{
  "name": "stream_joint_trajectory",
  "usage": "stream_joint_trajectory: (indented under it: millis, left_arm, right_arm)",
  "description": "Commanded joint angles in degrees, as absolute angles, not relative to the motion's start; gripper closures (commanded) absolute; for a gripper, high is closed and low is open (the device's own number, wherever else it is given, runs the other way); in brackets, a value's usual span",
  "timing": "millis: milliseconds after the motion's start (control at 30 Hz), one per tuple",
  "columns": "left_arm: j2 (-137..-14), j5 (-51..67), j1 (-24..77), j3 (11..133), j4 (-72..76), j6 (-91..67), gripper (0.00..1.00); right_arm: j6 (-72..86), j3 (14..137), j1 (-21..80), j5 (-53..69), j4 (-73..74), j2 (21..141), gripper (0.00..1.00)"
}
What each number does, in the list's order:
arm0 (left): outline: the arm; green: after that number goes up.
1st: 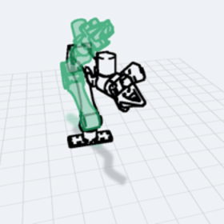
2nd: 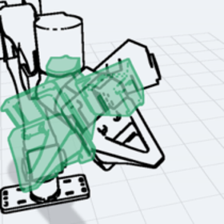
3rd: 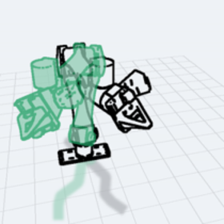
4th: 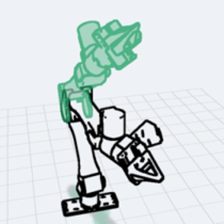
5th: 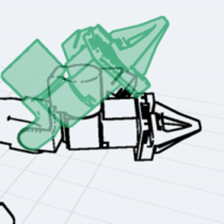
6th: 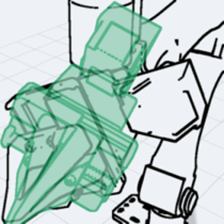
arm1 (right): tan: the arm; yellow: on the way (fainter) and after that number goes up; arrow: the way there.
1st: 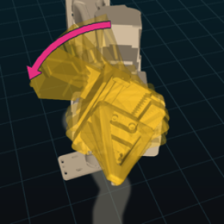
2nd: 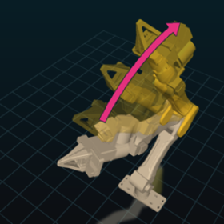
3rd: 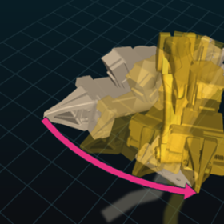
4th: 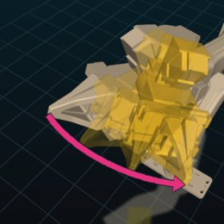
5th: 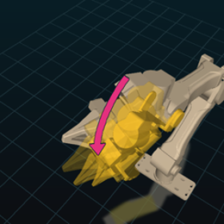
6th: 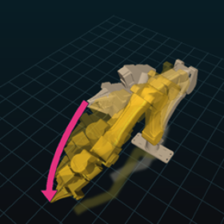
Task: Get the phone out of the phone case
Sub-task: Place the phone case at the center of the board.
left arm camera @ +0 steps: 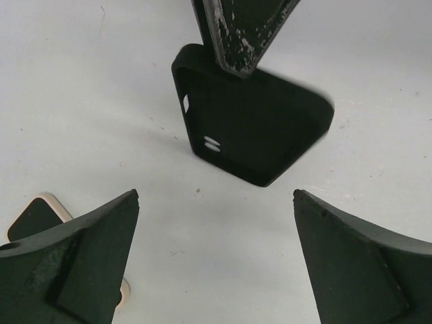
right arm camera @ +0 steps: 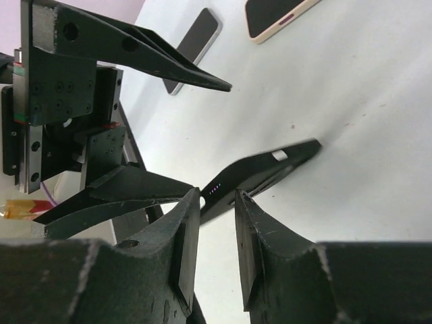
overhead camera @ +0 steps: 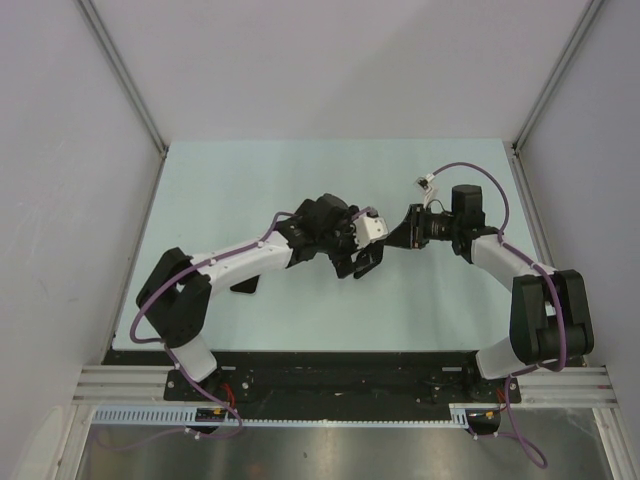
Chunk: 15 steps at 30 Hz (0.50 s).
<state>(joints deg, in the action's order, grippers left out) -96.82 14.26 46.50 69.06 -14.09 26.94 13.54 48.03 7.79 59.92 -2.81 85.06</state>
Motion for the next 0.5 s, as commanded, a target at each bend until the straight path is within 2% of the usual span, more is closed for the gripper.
stream_joint_trajectory:
  millis: [0, 300, 467]
  left_arm:
    - [-97.38, 14.15, 45.79, 69.61, -12.13, 25.84, 0.0]
    - [-99.49, 15.12, 45.7, 71.28, -11.95, 25.05, 0.0]
    - [-99.75, 15.29, 45.7, 71.54, -11.95, 24.7, 0.0]
  right_arm:
    - [12.22, 49.22, 7.56, 55.64, -3.6, 85.51, 0.68]
    - [12.31, 49.22, 6.77, 55.55, -3.16, 86.48, 0.67]
    - [10.81, 49.22, 6.94, 55.29, -2.38, 87.8, 0.7]
